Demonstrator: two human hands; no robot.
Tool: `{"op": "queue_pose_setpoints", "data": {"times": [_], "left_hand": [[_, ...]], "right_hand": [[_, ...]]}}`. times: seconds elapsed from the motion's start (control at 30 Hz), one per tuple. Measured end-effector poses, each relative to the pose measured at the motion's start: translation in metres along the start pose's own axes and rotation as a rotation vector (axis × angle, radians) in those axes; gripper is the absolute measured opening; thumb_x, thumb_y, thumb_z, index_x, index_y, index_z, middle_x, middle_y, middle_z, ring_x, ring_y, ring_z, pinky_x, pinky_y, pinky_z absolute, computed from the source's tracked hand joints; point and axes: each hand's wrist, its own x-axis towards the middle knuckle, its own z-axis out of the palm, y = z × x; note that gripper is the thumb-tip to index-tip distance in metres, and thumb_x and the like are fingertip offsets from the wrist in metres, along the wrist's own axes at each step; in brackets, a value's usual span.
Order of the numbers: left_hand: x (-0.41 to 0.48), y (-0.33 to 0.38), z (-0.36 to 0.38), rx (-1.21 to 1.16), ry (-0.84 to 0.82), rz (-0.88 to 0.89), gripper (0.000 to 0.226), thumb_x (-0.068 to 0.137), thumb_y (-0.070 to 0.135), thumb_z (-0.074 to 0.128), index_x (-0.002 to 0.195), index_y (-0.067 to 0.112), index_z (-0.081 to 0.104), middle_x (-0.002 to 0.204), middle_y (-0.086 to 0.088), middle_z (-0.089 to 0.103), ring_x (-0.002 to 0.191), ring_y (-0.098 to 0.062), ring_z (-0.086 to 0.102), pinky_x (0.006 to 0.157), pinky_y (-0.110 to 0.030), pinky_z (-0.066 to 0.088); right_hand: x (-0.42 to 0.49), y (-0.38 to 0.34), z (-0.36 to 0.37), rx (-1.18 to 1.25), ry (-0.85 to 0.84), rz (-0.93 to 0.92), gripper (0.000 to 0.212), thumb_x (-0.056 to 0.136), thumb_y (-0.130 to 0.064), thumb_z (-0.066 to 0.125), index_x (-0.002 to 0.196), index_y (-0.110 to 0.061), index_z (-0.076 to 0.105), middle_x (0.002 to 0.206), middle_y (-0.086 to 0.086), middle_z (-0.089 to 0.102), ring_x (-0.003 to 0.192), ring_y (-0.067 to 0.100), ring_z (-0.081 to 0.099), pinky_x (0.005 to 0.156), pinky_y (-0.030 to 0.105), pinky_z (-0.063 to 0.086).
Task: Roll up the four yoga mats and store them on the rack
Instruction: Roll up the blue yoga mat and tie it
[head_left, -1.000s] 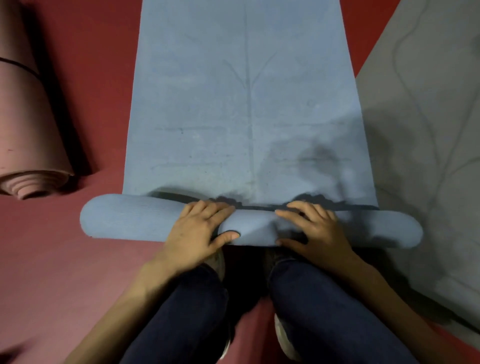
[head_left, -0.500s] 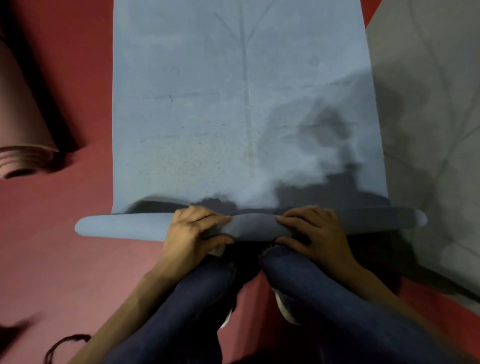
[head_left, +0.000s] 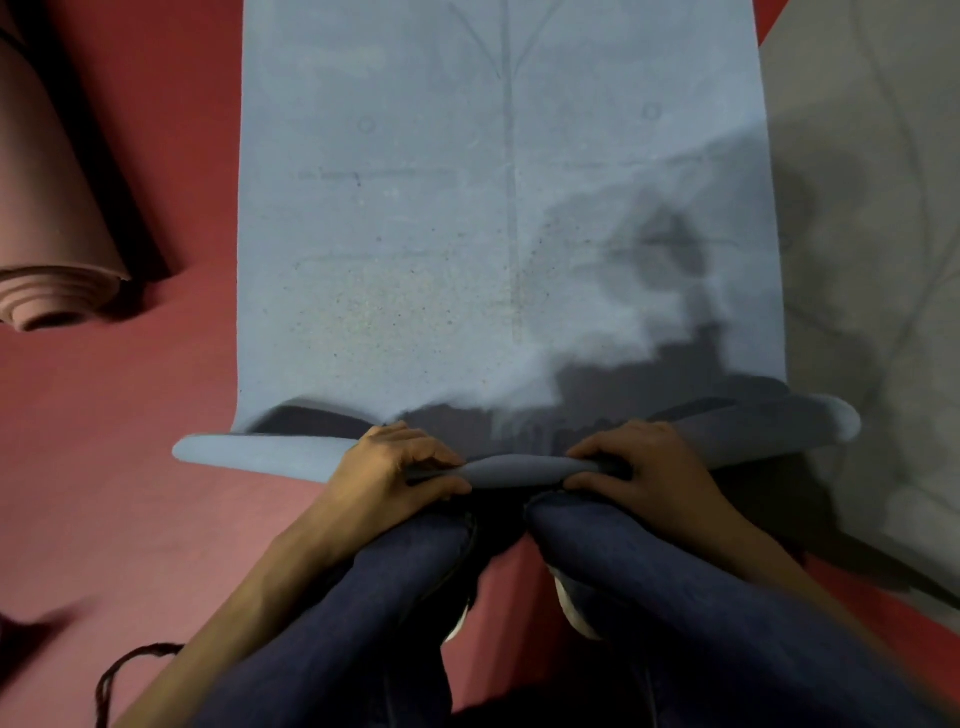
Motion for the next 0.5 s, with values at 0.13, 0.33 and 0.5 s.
{"op": "queue_pose_setpoints", "data": {"times": [0.13,0.33,0.5], "left_hand": [[0.010,0.009,-0.001,-0.067,-0.007,-0.322,0.029,0.072,0.060,0.067,0.072,0.031,0.063,0.072,0.015,0.064,0.072,-0.001,0.059,0.069,-0.027,0.047],[0.029,-0.002,0.007,-0.046,0.100,-0.287,0.022,0.071,0.043,0.077,0.066,0.028,0.060,0.079,0.014,0.052,0.080,0.006,0.048,0.065,-0.018,0.035],[0.040,-0.019,0.004,-0.063,0.072,-0.073,0.031,0.073,0.057,0.062,0.073,0.026,0.058,0.066,0.019,0.048,0.071,0.001,0.044,0.069,-0.024,0.039]], "right_hand": [[0.019,-0.001,-0.005,0.020,-0.060,0.195,0.026,0.073,-0.053,0.071,0.089,-0.034,0.064,0.083,-0.013,0.068,0.079,0.008,0.062,0.077,0.029,0.047],[0.031,0.017,0.007,-0.024,0.081,0.073,0.029,0.075,-0.055,0.066,0.086,-0.029,0.060,0.107,-0.012,0.049,0.077,0.008,0.054,0.068,0.034,0.049],[0.025,0.027,0.026,-0.258,0.445,-0.405,0.021,0.091,-0.028,0.064,0.079,-0.013,0.073,0.083,0.002,0.065,0.072,0.020,0.053,0.061,0.036,0.049]]}}
